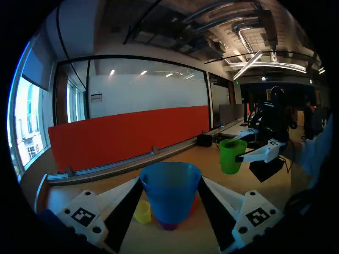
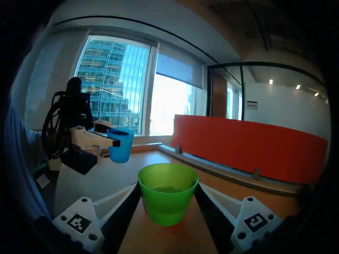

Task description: Pour water

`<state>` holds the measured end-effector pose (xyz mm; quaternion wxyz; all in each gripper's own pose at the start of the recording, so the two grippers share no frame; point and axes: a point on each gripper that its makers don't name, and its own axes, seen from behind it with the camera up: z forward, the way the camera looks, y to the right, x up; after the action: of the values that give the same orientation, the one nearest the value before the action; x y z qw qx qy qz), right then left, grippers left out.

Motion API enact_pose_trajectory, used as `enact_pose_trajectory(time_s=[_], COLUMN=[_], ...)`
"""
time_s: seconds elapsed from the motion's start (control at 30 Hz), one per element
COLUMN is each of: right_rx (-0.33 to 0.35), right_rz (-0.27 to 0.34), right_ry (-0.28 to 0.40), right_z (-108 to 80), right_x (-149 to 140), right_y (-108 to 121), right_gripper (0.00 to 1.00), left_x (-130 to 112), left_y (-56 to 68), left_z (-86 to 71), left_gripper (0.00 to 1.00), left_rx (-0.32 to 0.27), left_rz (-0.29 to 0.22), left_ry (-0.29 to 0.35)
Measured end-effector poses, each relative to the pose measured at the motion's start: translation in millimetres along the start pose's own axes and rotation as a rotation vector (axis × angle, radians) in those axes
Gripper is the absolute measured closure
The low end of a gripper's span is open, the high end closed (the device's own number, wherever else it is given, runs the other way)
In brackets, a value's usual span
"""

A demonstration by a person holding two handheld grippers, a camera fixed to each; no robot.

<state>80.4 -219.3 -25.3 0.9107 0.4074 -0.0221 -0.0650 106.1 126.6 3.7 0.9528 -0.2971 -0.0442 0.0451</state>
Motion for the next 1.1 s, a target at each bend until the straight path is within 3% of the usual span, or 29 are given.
enact_pose_trajectory(time_s=[0.27, 0.67, 1.1], right_rx=[-0.005, 0.025, 0.078], right_rz=[-0.002, -0.002, -0.009], right_ry=[-0.001, -0.050, -0.137], right_z=[-6.2, -14.6, -17.6], right_x=[2.3, -12.1, -39.7], right_y=[4.6, 4.6, -2.9], right_gripper=[0.11, 0.11, 0.11], left_x=[-8.2, -39.3, -79.4], left_y=[3.1, 6.8, 26.3], left_z=[0.0, 0.2, 4.7], left_gripper=[0.13, 0.13, 0.12], left_rx=[-0.013, -0.040, -0.092], left_rz=[-0.001, 0.009, 0.050], left_ry=[-0.016, -0.098, -0.196])
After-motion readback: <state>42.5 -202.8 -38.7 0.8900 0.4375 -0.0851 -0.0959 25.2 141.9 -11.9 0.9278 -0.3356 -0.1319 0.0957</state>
